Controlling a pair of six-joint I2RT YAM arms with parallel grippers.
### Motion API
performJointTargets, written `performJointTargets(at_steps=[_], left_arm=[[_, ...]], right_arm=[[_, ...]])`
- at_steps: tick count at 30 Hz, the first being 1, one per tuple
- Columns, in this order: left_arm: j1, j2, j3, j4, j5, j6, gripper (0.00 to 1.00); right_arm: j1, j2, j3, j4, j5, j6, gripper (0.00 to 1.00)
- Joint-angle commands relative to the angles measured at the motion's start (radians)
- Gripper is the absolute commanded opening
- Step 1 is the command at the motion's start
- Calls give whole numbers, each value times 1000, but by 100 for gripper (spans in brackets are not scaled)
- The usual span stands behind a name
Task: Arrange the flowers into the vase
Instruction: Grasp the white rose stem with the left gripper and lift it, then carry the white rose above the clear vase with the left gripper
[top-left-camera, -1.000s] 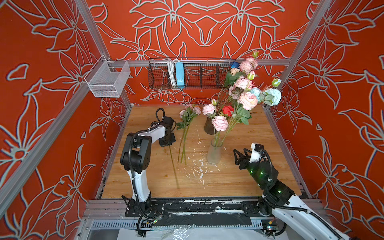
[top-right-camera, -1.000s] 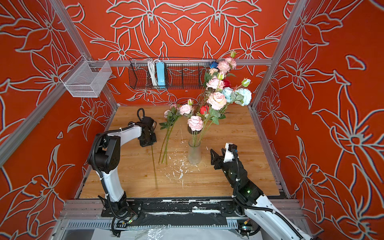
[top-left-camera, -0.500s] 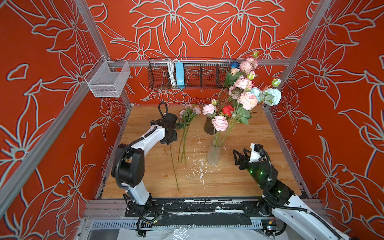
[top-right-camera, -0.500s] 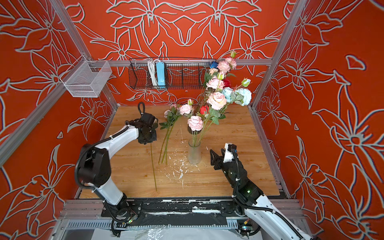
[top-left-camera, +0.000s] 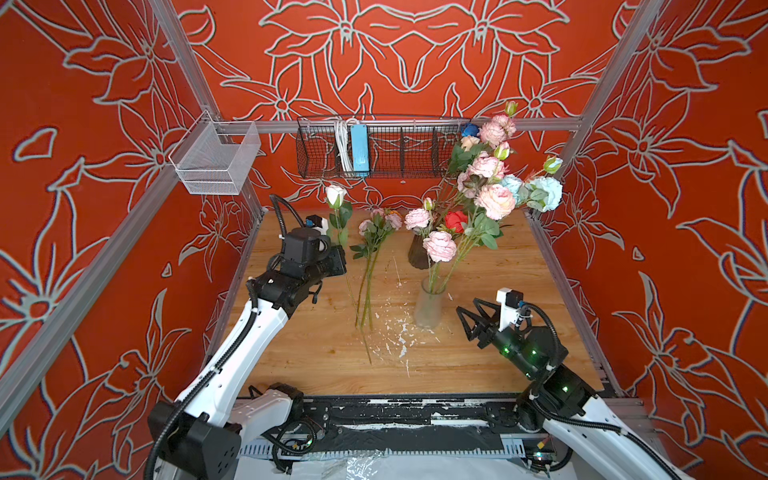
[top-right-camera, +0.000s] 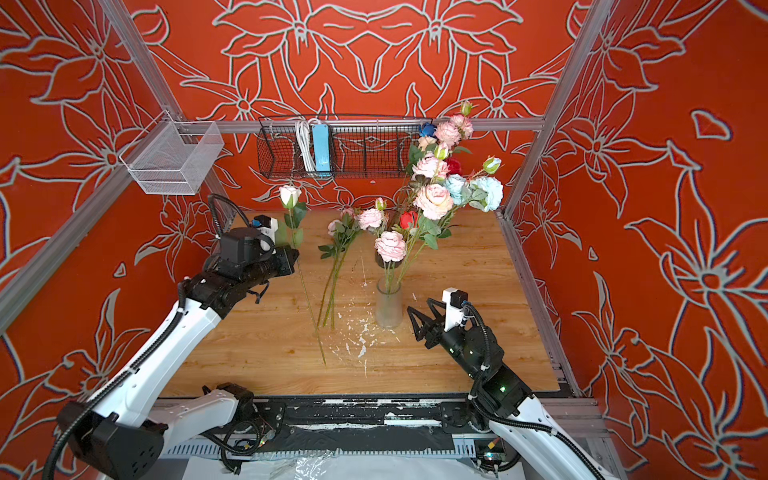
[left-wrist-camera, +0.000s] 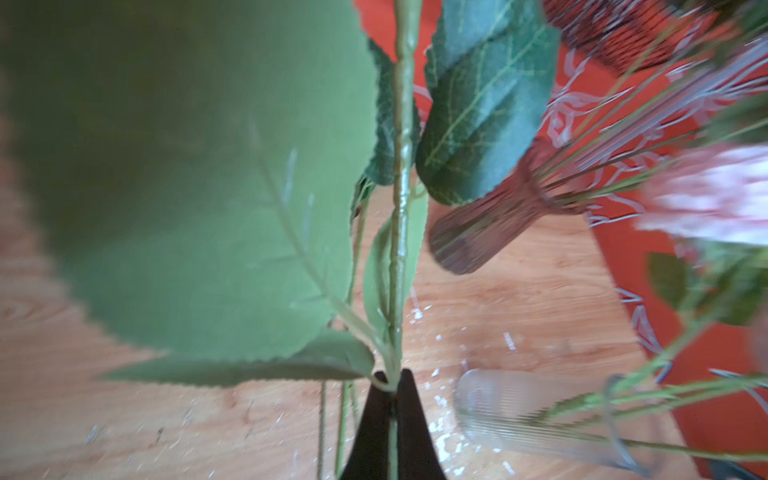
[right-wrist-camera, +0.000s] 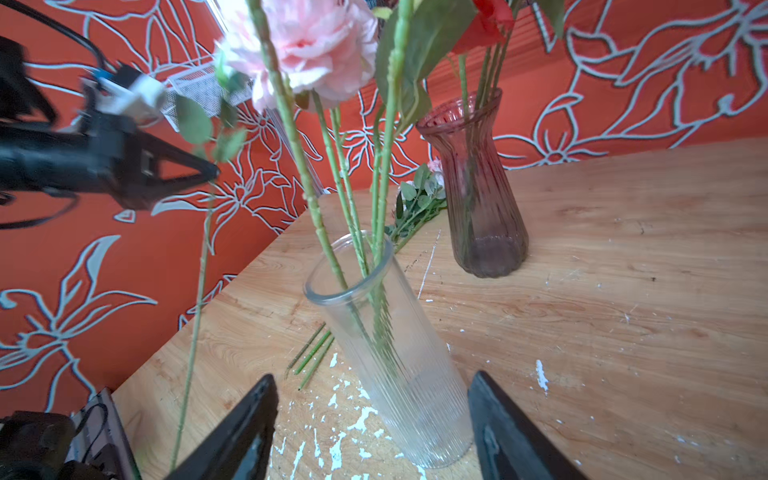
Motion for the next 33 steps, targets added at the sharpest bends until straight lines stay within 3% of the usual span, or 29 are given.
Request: performJointTargets(at_steps=[1, 9, 13, 18, 22, 25, 33], left_arm=[[-1, -45, 48, 115, 118, 12, 0], [-23, -64, 147, 334, 252, -54, 0], [-114, -38, 161, 574, 203, -51, 0], [-280, 77, 248, 770, 88, 117, 0], [-381, 175, 373, 738, 39, 289, 0], [-403, 230, 438, 707, 41, 344, 0], [-431, 264, 377, 733, -21, 464, 0]], right_arm=[[-6, -6, -24, 31, 79, -4, 74], [-6, -96, -47, -15, 189, 4, 74], [-5, -131, -53, -33, 227, 5, 74], [-5, -131, -55, -37, 230, 5, 74], [-6, -122, -56, -31, 229, 4, 74], [-6, -118, -55, -29, 226, 4, 74], [-6, -111, -56, -25, 229, 5, 74]])
